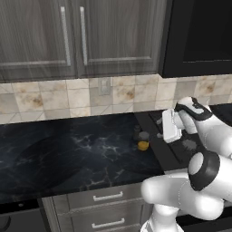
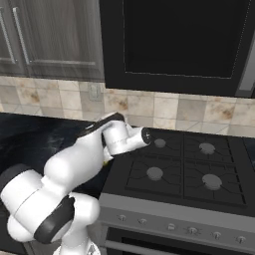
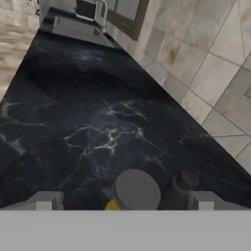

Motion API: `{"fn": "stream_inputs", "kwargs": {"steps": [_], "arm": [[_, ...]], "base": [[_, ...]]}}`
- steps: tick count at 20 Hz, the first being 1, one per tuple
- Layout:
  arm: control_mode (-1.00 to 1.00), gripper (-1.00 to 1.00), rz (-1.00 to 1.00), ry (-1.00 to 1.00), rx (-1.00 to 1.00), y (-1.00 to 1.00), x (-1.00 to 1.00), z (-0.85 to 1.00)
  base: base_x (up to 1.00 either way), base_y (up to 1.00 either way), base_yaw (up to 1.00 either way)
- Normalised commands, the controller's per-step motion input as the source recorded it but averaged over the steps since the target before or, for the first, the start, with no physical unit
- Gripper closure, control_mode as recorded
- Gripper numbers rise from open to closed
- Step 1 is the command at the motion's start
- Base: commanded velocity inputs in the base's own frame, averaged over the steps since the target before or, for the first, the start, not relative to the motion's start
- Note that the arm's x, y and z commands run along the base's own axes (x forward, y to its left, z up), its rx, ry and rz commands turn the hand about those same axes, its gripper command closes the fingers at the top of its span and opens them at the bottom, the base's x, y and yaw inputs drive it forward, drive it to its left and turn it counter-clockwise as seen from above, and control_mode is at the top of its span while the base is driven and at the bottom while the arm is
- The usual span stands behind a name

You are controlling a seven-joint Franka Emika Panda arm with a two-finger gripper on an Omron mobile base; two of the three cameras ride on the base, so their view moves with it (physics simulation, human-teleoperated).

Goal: Collect the turmeric, ketchup, and shaker from the cabinet and place them next to the stove.

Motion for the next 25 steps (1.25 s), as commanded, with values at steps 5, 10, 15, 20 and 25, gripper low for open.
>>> {"fn": "stream_inputs", "kwargs": {"steps": [5, 10, 15, 20, 25], "arm": [[-1.00, -1.00, 0.00, 0.00, 0.12, 0.00, -0.63, 0.60], [-1.00, -1.00, 0.00, 0.00, 0.17, 0.00, -0.86, 0.51], [-1.00, -1.00, 0.00, 0.00, 0.16, 0.00, -0.87, 0.49], [-1.00, -1.00, 0.00, 0.00, 0.13, 0.00, -0.83, 0.59], [-1.00, -1.00, 0.00, 0.00, 0.08, 0.05, -0.72, 0.68]], "base": [[0.00, 0.00, 0.00], [0.00, 0.00, 0.00], [0.00, 0.00, 0.00], [0.00, 0.00, 0.00], [0.00, 0.00, 0.00]]}}
